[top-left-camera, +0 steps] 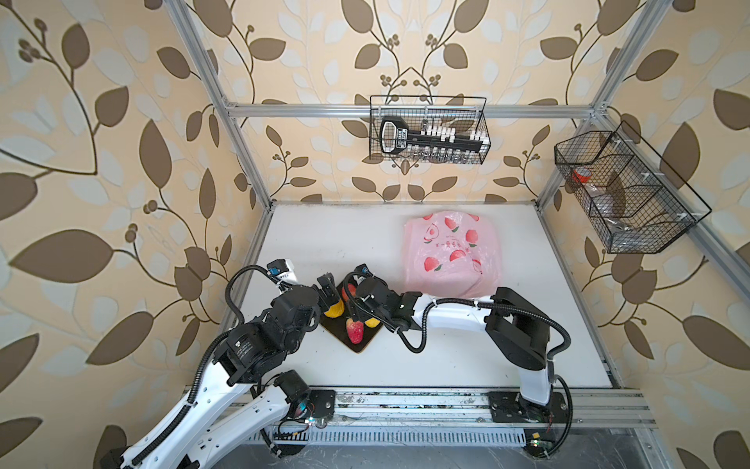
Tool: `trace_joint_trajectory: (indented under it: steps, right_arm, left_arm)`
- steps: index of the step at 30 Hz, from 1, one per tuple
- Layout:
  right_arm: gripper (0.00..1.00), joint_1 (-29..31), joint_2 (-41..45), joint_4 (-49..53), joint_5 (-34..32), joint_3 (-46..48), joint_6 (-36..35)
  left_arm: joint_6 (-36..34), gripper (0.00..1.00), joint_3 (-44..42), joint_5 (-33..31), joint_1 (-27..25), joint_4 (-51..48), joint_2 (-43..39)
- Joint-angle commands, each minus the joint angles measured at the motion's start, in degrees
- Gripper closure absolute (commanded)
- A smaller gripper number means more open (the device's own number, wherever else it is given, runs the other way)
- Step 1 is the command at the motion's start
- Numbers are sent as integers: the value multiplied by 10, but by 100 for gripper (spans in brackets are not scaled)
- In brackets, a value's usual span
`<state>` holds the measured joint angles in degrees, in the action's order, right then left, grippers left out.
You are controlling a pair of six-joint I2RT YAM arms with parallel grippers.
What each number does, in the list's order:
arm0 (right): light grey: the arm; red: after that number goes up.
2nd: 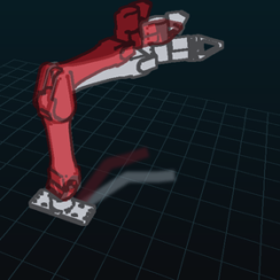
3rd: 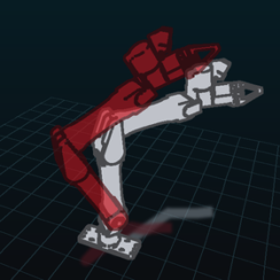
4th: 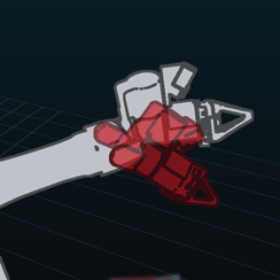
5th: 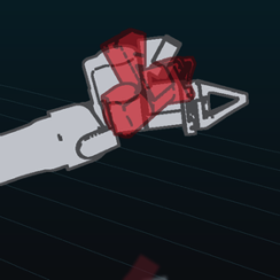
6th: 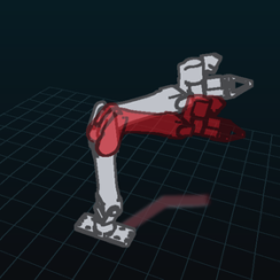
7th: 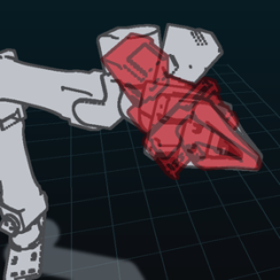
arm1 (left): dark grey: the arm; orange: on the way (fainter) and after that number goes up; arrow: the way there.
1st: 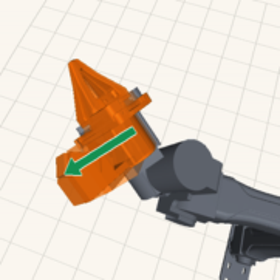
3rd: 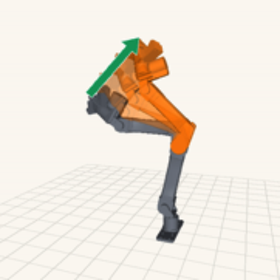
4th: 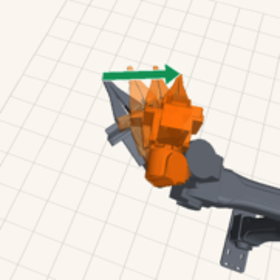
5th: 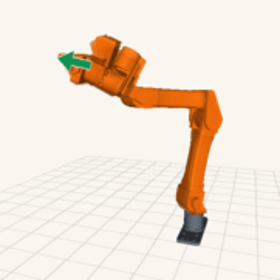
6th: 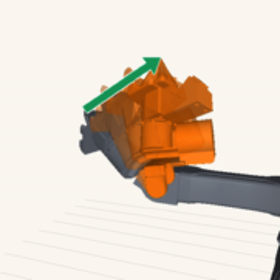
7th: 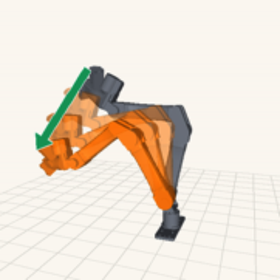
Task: Take the fake fruits out of the plastic bag
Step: 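Carry the apple to the dark mat and lower it with the right gripper, then release the apple on the mat and move the right gripper back over the bag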
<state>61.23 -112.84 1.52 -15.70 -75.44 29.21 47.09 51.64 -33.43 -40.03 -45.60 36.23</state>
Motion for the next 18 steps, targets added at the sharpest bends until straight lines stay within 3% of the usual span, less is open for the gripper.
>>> trace_joint_trajectory:
  steps: [1,6,10,15,18]
  right_arm:
    - [15,0,66,8,-11,1,-8]
    - [13,-7,162,27,-17,55,-13]
    - [13,-28,267,49,-29,134,-4]
    - [16,-99,419,95,-39,252,26]
    - [19,-160,506,134,-37,313,41]
  left_arm:
    - [-12,1,8,-6,3,20,13]
    - [-37,1,19,14,3,40,35]
    - [-90,1,26,78,3,83,62]
    - [-168,9,34,226,-5,169,123]
    - [-233,10,51,245,-64,205,177]
